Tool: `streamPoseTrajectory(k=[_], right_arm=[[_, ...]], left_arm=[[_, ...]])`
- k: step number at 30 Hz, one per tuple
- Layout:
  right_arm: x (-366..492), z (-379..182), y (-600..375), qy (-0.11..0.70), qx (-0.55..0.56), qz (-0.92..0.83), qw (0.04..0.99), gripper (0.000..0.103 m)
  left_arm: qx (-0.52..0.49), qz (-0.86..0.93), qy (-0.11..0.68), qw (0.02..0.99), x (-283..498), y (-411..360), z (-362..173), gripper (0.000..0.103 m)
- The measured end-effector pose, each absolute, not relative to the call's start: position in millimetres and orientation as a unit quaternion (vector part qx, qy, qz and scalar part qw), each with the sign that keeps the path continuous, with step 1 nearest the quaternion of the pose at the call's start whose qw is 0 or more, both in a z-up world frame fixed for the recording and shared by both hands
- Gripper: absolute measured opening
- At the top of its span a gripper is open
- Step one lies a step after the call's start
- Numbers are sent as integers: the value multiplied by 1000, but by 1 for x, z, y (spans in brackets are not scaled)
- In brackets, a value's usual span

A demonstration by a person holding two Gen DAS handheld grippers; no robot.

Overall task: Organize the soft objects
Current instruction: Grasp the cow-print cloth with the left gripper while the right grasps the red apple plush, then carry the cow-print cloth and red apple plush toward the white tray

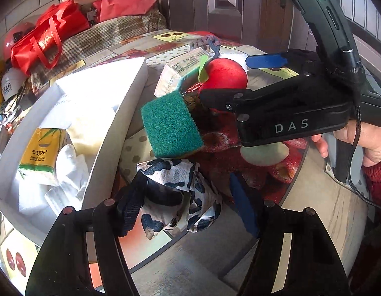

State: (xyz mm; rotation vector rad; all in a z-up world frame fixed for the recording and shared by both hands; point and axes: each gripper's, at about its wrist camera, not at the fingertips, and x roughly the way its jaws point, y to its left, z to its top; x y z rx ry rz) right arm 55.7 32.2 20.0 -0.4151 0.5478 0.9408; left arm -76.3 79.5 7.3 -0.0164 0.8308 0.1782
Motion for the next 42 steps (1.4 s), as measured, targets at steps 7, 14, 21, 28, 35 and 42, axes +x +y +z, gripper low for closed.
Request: streamPoseTrajectory(k=[7,14,21,28,35,42], right_arm=[[54,25,15,252,-154,469,833,58],[40,46,-27,158,-68,456,873,58],[44,56,-49,126,-11,435,892,58],[40,57,-48,114,-13,435,893,58],[40,56,-51,118,-7,434,893,58],[39,57,-52,114,-5,433,894,58]], left_arm=[[5,77,406,910,-73,77,7,35],[37,84,309,946,-104,62,30,34],[13,88,222,971,-134,72,49,34],[-2,90,211,973,-138,74,52,34],[-1,91,208,974,-141,74,52,34],[-2,102,196,975,-145,78,54,34]])
